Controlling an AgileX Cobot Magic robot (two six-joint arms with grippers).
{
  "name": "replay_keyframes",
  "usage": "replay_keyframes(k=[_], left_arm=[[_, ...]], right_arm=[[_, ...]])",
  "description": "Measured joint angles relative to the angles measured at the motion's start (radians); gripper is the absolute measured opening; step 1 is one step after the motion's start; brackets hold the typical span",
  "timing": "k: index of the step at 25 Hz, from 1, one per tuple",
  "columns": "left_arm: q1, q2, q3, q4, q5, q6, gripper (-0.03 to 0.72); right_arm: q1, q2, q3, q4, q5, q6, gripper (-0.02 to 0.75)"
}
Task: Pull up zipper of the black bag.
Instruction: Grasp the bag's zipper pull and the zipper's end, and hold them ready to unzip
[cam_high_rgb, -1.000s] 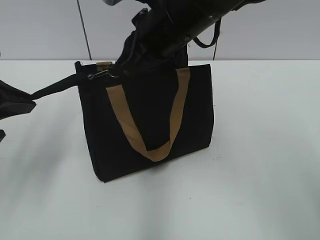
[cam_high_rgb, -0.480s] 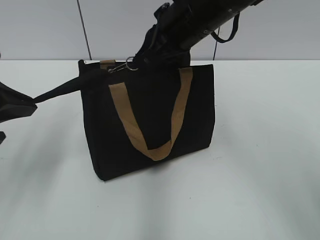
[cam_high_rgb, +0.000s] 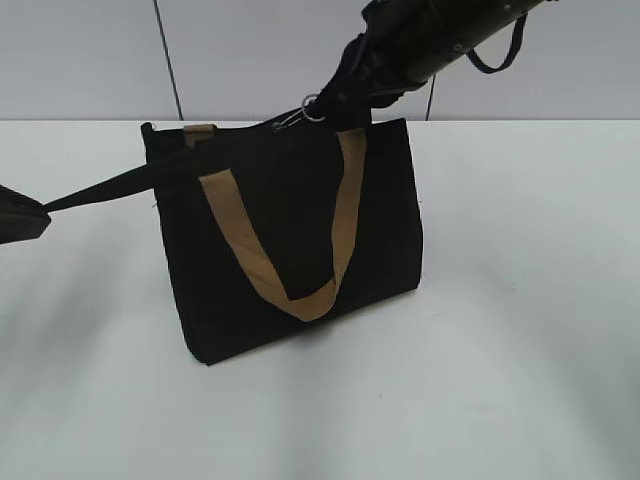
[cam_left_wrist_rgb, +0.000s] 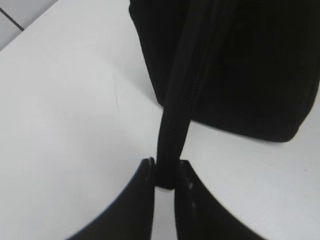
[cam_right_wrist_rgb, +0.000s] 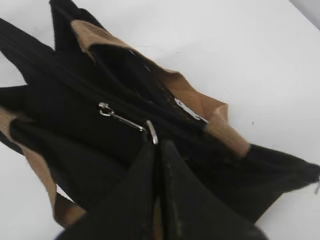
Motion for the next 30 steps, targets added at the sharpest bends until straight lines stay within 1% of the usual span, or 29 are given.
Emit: replay_keyframes(k=[8, 10, 13, 18, 19, 20, 21, 22, 23, 24, 25, 26, 27, 29, 30], left_arm=[[0.002, 0.0, 0.0, 0.001, 0.009, -0.001, 0.074], [0.002, 0.0, 0.0, -0.003, 0.01, -0.001, 0.074], [0.002, 0.0, 0.0, -0.008, 0.012, -0.001, 0.074], [0.002, 0.0, 0.0, -0.01, 0.015, -0.001, 0.073], [0.002, 0.0, 0.0, -0.01, 0.015, -0.001, 0.073], [0.002, 0.0, 0.0, -0.015, 0.015, -0.001, 0.073], [0.004, 0.0, 0.0, -0.017, 0.015, -0.001, 0.073], [0.006, 0.0, 0.0, -0.023, 0.015, -0.001, 0.081], [0.008, 0.0, 0.0, -0.032, 0.016, -0.001, 0.099], [0.008, 0.0, 0.0, -0.042, 0.019, -0.002, 0.139], [0.008, 0.0, 0.0, -0.06, 0.021, -0.002, 0.189], [0.009, 0.0, 0.0, -0.074, 0.021, -0.002, 0.279], [0.009, 0.0, 0.0, -0.091, 0.02, -0.002, 0.35], [0.009, 0.0, 0.0, -0.118, 0.013, -0.002, 0.499], [0.009, 0.0, 0.0, -0.125, 0.01, -0.002, 0.541]], right_arm=[[-0.113, 0.0, 0.0, 0.0, 0.004, 0.0, -0.001], [-0.133, 0.0, 0.0, 0.005, 0.025, 0.0, -0.001], [-0.15, 0.0, 0.0, 0.023, 0.05, 0.0, -0.001], [-0.154, 0.0, 0.0, 0.027, 0.055, 0.0, -0.001], [-0.154, 0.0, 0.0, 0.027, 0.055, 0.0, 0.006], [-0.154, 0.0, 0.0, 0.027, 0.054, 0.0, 0.029], [-0.157, -0.001, 0.0, 0.015, 0.04, 0.0, 0.064], [-0.164, -0.003, 0.0, 0.006, 0.028, 0.0, 0.125], [-0.171, -0.005, 0.0, 0.001, 0.02, 0.0, 0.205], [-0.175, -0.007, 0.0, -0.006, 0.017, 0.0, 0.274], [-0.178, -0.01, 0.0, -0.011, 0.017, 0.0, 0.35], [-0.179, -0.012, 0.0, -0.012, 0.017, 0.0, 0.408], [-0.179, -0.014, 0.0, -0.012, 0.019, 0.0, 0.445], [-0.179, -0.025, 0.0, -0.012, 0.029, 0.0, 0.472], [-0.178, -0.03, 0.0, -0.012, 0.035, 0.0, 0.477]])
